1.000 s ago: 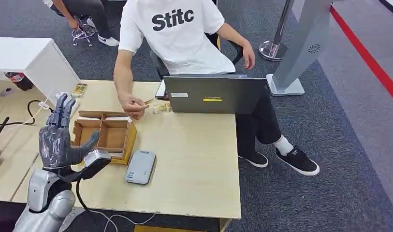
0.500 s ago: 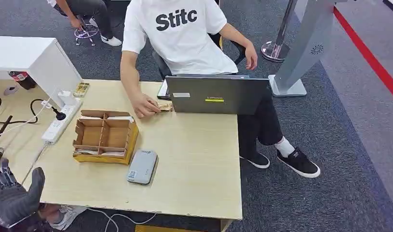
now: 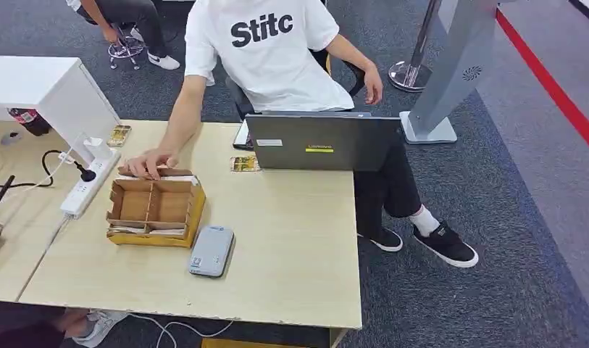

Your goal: Pass the card to the sensor for recognition and then transmit it.

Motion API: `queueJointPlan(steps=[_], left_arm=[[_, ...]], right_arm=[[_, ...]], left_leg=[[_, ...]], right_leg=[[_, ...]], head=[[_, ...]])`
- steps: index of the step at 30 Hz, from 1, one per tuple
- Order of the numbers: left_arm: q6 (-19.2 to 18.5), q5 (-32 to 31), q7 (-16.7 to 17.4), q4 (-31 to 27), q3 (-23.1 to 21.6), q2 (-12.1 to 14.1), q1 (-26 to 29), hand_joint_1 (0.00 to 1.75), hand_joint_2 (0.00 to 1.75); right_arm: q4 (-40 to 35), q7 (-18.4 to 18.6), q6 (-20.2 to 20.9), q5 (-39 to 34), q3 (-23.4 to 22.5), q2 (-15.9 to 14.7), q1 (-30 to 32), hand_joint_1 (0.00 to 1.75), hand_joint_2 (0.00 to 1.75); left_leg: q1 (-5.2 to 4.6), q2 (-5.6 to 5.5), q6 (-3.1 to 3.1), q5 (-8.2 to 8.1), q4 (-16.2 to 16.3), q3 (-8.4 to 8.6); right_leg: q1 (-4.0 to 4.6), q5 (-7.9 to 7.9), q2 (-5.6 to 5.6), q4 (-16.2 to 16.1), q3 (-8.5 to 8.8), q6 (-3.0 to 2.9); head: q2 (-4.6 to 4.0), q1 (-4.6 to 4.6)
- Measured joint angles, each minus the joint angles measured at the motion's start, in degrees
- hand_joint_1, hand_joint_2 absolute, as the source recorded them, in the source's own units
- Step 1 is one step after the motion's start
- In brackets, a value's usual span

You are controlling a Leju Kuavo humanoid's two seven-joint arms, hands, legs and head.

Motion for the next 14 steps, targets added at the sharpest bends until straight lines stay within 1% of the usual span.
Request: queueJointPlan(steps=[2,3,4,5,6,7,8,9,14], left_arm=[[2.95,-2.05,4.97,4.66,0.66,0.74,-0.48,0.0,1.75],[5.11,-3.82,7.44,7.04,0.68,0.96,-0.65,0.0,1.75],[6.75,-5.28,9.38,9.1,0.68,1.03,-0.81,0.26,1.75],[7.6,-6.26,10.8,10.8,0.68,1.05,-0.89,1.75,1.75],[7.79,-7.06,11.9,12.38,0.68,0.94,-0.92,1.75,1.75],[7.43,-7.68,12.74,13.65,0.68,0.83,-0.99,1.75,1.75],[6.64,-8.22,13.42,14.85,0.66,0.72,-1.1,1.75,1.75],[5.89,-8.54,13.84,15.54,0.64,0.65,-1.18,1.75,1.75],[-0.4,-11.46,14.4,18.4,-0.17,0.59,-1.4,1.75,1.75]], right_arm=[[0.0,-0.07,-0.02,-0.02,0.0,0.0,0.02,0.0,1.75],[0.0,-0.07,-0.11,-0.04,0.0,0.0,0.03,0.0,1.75],[0.0,-0.09,-0.26,-0.09,0.0,0.0,0.03,0.0,1.75],[0.0,-0.11,-0.35,-0.13,-0.02,0.02,0.03,0.0,1.75],[0.0,-0.11,-0.55,-0.13,-0.02,0.07,0.04,0.02,1.75],[0.0,-0.11,-0.65,-0.13,0.0,0.09,0.04,1.03,1.75],[0.0,-0.02,-0.66,-0.13,0.0,0.11,0.03,1.75,1.75],[0.0,0.04,-0.59,-0.09,0.0,0.11,0.02,1.75,1.75],[0.0,-0.22,-0.33,0.22,0.0,0.11,0.02,1.75,1.75]], left_leg=[[0.0,0.02,0.0,0.0,0.0,0.02],[0.0,0.01,0.0,0.0,0.01,0.03],[0.0,0.01,0.0,0.0,0.01,0.03],[0.01,0.01,0.0,0.0,0.01,0.03],[0.01,0.01,0.0,0.0,0.02,0.03],[0.01,0.01,0.0,0.0,0.02,0.03],[0.01,0.01,0.0,0.0,0.02,0.03],[0.01,0.01,0.0,0.0,0.02,0.03],[0.02,0.01,0.0,0.0,0.02,0.04]], right_leg=[[0.0,0.0,0.02,0.0,0.0,0.0],[0.0,0.0,0.02,0.0,-0.01,0.0],[0.0,0.0,0.01,0.0,-0.01,0.0],[0.0,0.0,0.01,0.0,-0.01,0.0],[0.01,0.0,0.01,0.0,-0.02,-0.01],[0.01,0.0,0.01,0.0,-0.02,-0.01],[0.01,0.0,0.01,0.0,-0.02,-0.01],[0.01,0.0,0.01,0.0,-0.02,-0.01],[0.01,0.0,0.01,0.01,-0.01,-0.01]], head=[[0.0,0.0],[0.0,0.0],[0.0,0.02],[0.0,0.0],[0.0,0.04],[0.0,0.02],[0.0,0.02],[0.0,0.02],[0.0,0.02]])
